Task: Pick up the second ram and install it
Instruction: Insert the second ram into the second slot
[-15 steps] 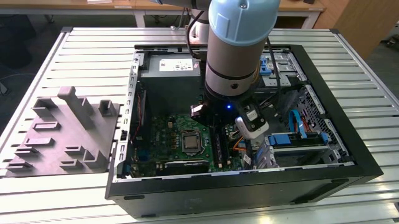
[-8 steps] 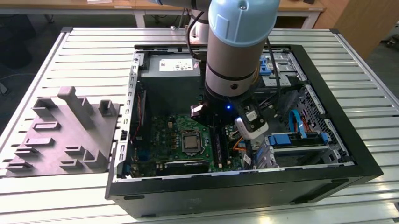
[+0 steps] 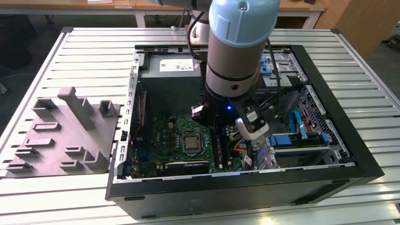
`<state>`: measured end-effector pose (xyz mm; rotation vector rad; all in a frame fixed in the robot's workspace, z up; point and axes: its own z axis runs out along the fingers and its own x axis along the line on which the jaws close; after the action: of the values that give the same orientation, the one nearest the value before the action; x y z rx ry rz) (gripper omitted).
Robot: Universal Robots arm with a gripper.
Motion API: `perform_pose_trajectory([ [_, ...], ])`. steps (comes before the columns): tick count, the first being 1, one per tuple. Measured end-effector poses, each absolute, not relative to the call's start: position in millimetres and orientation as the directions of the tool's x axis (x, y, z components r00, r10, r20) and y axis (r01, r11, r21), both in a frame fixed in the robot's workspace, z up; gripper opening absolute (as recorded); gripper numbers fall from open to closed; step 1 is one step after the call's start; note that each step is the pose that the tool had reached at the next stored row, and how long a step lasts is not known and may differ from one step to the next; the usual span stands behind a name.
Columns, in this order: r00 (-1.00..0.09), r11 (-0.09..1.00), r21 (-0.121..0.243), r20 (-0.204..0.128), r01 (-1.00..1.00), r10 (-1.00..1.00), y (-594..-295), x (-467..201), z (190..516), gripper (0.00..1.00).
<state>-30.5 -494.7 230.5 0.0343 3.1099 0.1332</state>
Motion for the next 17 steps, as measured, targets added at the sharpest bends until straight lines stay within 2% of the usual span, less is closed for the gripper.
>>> perform_pose_trajectory([
  [17, -0.999, 0.996, 0.086, -0.028, 0.021, 0.023, -494.7, -30.4, 228.9, 0.12],
])
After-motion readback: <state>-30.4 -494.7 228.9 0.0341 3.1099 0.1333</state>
